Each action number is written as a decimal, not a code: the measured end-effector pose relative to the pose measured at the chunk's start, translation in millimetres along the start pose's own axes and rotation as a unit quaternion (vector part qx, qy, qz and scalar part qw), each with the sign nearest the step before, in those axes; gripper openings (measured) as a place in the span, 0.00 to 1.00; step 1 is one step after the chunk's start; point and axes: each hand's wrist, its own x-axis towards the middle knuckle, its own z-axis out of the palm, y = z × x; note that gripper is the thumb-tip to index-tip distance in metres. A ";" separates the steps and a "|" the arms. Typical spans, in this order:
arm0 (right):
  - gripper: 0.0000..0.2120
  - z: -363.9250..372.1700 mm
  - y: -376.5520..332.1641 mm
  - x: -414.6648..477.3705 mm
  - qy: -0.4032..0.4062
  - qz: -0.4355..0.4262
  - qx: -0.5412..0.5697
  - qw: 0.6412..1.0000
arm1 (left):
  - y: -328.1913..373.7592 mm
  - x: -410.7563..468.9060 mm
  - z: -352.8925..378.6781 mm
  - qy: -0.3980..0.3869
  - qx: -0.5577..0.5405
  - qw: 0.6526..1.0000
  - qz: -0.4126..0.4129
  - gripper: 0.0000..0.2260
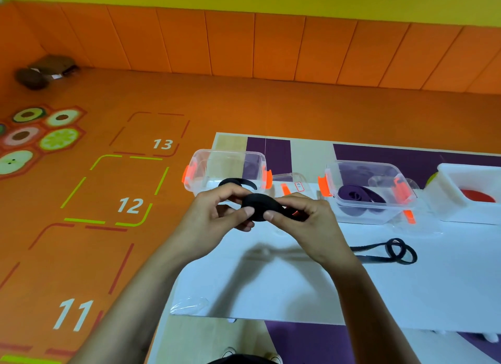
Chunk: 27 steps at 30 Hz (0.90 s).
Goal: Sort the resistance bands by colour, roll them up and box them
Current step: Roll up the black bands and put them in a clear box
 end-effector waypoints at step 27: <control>0.11 1.7 0.5 -9.0 -0.009 -0.002 -0.005 1.000 | 4.9 -9.1 0.2 -0.038 0.192 0.980 0.022 0.04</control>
